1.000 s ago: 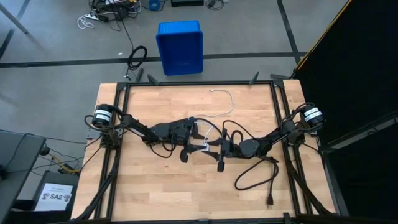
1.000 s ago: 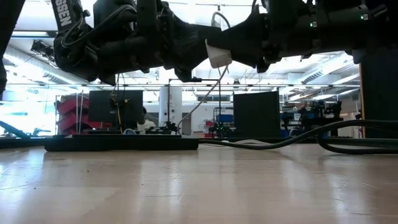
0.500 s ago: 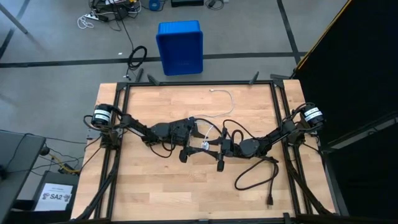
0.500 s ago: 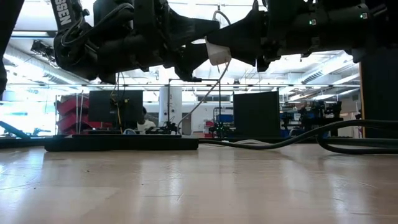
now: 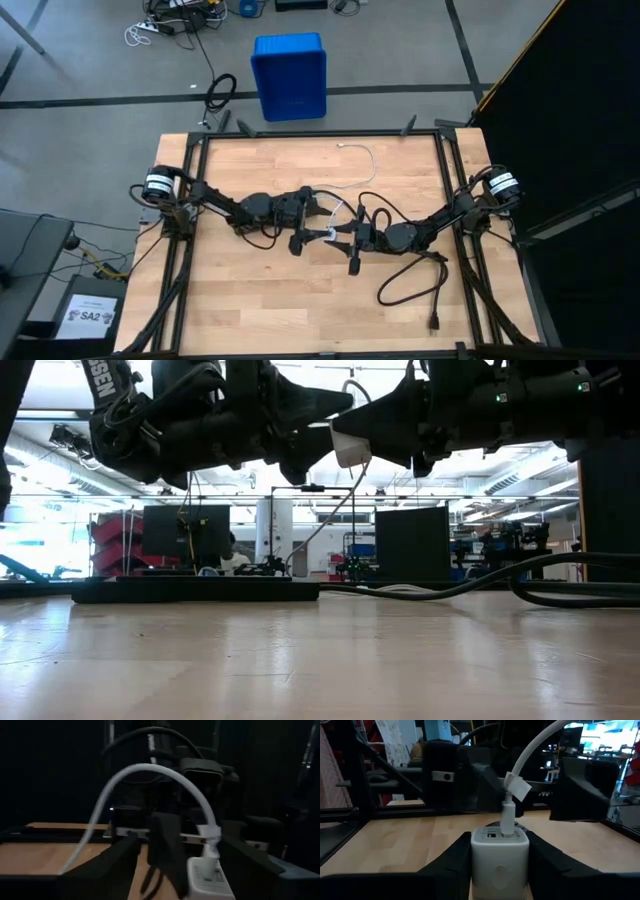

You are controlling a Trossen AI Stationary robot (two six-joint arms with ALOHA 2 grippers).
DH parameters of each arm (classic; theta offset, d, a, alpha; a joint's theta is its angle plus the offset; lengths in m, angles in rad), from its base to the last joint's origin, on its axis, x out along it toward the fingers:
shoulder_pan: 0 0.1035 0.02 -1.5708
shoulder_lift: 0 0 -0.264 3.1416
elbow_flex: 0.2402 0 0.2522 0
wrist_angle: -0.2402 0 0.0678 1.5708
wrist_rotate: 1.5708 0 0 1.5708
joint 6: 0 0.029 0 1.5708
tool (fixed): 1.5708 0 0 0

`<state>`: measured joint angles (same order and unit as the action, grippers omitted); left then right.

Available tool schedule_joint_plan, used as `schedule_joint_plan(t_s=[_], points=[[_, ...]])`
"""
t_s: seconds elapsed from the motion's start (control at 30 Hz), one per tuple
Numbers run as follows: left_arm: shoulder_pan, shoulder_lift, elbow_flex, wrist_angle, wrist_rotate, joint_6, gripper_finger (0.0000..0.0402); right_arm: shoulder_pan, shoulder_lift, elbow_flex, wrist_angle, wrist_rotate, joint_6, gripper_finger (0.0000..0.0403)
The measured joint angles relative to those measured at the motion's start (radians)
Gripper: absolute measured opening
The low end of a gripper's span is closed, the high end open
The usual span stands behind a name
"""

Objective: Insert USB
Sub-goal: Insert the white charger cable into the white charger adapter

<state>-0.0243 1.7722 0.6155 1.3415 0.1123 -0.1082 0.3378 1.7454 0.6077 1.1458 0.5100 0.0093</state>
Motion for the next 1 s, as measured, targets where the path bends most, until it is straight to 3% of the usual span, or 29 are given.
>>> schedule_joint_plan(t_s=[0.13, 0.4, 0.7, 1.0], points=[[-0.001, 0.000, 0.000, -0.004, -0.015, 0.024, 0.0212, 0.000, 0.000, 0.000, -0.011, -0.002, 0.015, 0.0112], [-0.001, 0.000, 0.000, -0.005, 0.011, 0.026, 0.0102, -0.002, 0.001, -0.001, -0.025, 0.000, 0.025, 0.0112], [-0.002, -0.002, 0.002, -0.025, 0.030, 0.049, 0.0020, -0.002, 0.002, -0.002, -0.028, 0.001, 0.027, 0.0112], [-0.001, -0.005, 0.003, -0.052, 0.026, 0.052, 0.0006, -0.012, 0.005, -0.006, 0.010, -0.006, 0.013, 0.0112]])
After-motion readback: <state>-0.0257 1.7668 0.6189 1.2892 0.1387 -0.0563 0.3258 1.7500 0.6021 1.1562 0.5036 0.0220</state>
